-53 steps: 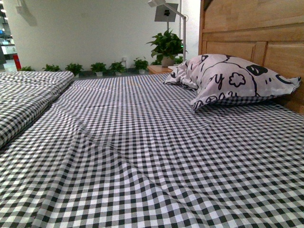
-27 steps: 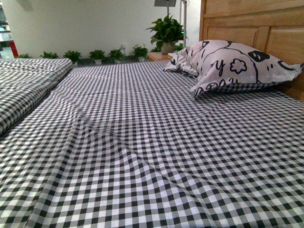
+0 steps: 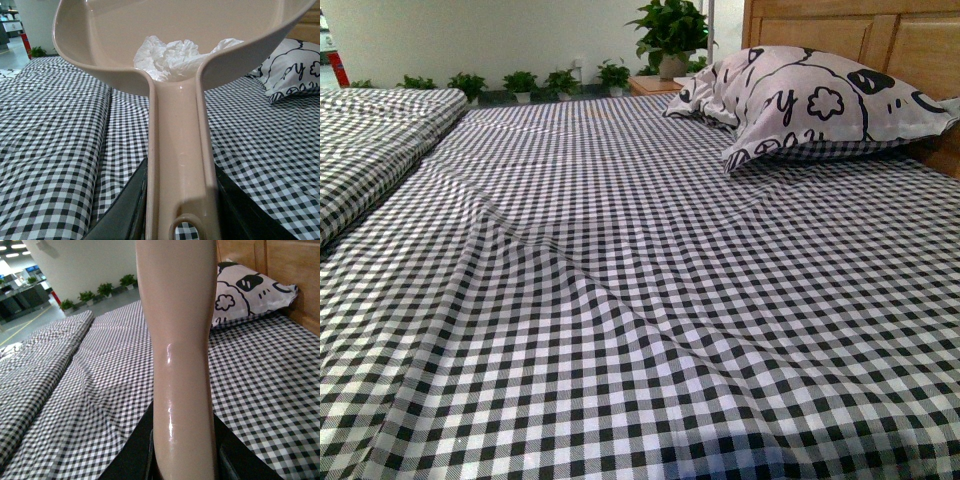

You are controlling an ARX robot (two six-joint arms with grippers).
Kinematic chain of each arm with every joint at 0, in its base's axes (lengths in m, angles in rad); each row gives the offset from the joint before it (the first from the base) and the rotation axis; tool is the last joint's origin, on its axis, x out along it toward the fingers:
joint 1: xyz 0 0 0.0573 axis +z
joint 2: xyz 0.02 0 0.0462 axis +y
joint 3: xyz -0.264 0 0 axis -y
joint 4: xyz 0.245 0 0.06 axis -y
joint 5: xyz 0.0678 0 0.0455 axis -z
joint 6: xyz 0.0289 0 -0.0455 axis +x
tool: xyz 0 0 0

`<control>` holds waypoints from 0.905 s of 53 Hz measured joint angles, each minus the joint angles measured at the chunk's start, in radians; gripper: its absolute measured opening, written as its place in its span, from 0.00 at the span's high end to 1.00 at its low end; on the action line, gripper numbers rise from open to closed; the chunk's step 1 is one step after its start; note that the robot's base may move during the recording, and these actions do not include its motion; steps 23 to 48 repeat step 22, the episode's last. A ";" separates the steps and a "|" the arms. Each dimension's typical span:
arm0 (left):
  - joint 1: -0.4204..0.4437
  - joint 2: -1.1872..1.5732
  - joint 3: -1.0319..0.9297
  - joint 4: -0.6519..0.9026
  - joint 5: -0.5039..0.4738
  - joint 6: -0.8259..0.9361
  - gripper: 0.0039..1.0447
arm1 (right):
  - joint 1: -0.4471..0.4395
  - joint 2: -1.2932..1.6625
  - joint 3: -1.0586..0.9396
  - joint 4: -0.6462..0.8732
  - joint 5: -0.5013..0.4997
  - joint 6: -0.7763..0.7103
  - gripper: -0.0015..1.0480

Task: Clean up trash

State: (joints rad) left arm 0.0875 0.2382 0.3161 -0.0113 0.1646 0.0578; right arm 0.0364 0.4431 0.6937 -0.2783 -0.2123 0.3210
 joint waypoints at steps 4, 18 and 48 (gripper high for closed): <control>0.000 0.000 0.000 0.000 0.000 0.000 0.73 | 0.000 0.000 0.000 0.000 0.000 0.000 0.81; 0.000 0.000 0.000 0.000 0.000 0.000 0.73 | 0.000 0.000 0.000 0.000 0.000 0.000 0.81; 0.000 0.000 0.000 0.000 0.000 0.000 0.73 | 0.000 0.000 0.000 0.000 0.000 0.000 0.81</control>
